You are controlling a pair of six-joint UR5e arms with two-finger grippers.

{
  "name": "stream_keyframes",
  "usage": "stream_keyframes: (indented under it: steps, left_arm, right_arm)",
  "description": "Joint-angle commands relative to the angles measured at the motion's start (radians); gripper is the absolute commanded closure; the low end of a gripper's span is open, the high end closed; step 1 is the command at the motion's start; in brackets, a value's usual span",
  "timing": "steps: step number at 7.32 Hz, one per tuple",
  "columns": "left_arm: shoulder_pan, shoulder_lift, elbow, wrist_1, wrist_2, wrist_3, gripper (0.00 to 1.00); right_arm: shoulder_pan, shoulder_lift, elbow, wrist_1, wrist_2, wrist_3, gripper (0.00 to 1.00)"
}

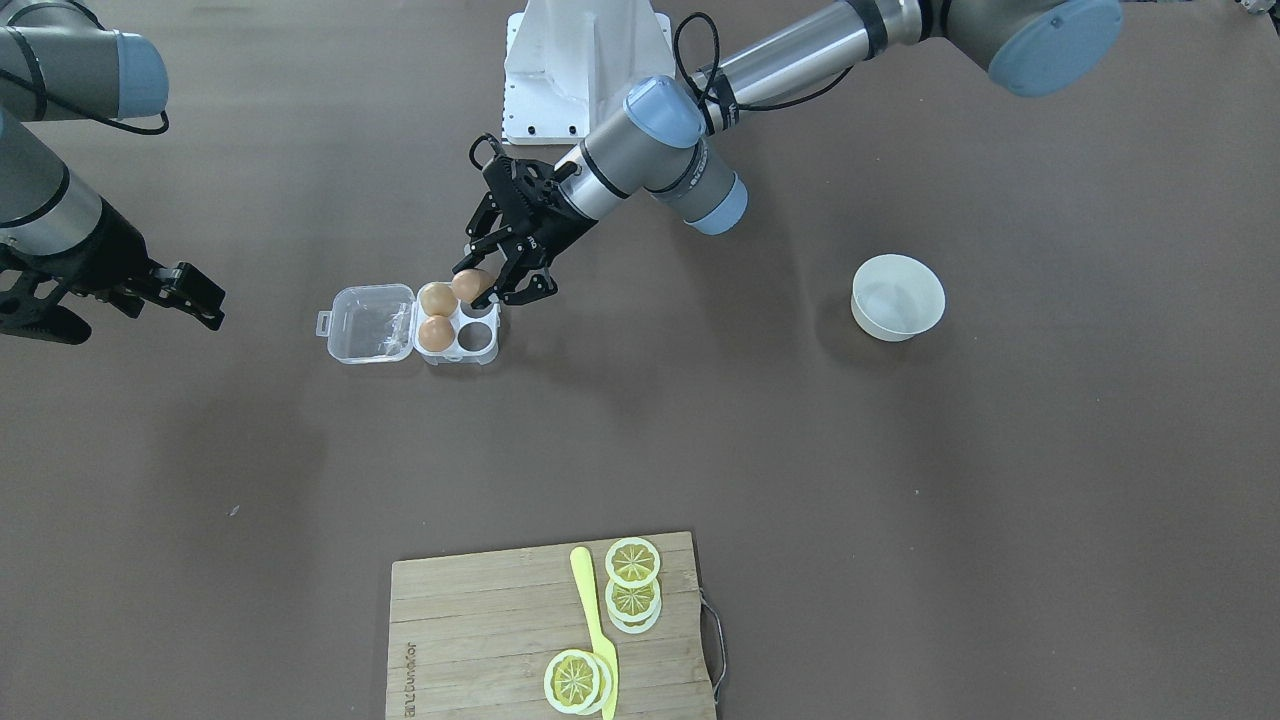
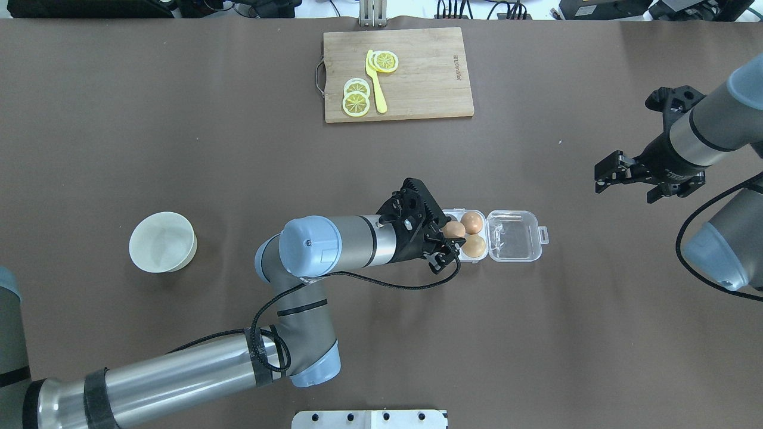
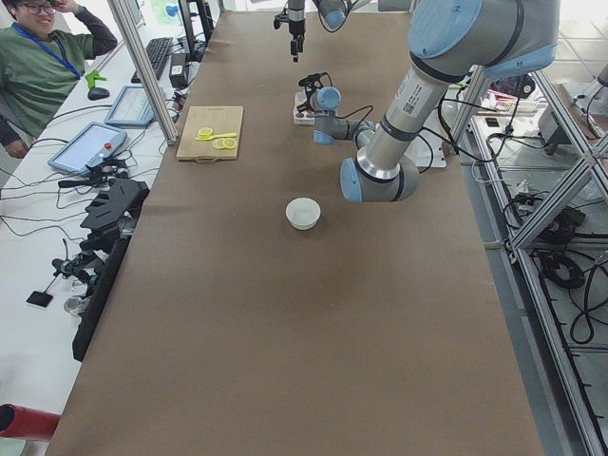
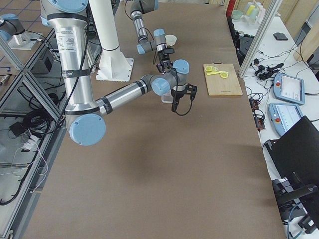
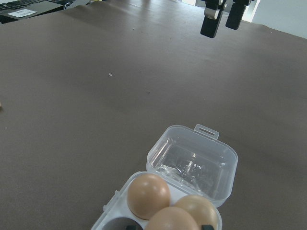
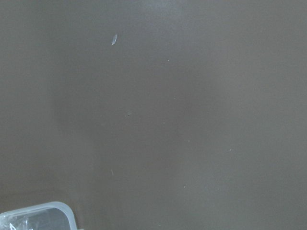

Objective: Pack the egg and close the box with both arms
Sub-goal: 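Lower the egg into the empty slot, open left gripper while right arm approaches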

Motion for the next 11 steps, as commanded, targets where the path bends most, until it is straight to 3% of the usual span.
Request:
stream_keyframes:
  steps: [1, 11]
  left_arm:
    - [0.002, -0.028, 0.029, 0.002, 0.02, 0.001, 1.0]
    - [0.031, -0.024, 0.052, 0.0, 0.034, 0.001, 1.0]
  right_arm:
    - [-0.011, 0.012, 0.001, 0.003, 0.0, 0.003, 0.0]
    - [-0.032, 0.021, -0.002, 0.003, -0.008, 0.022, 0.0]
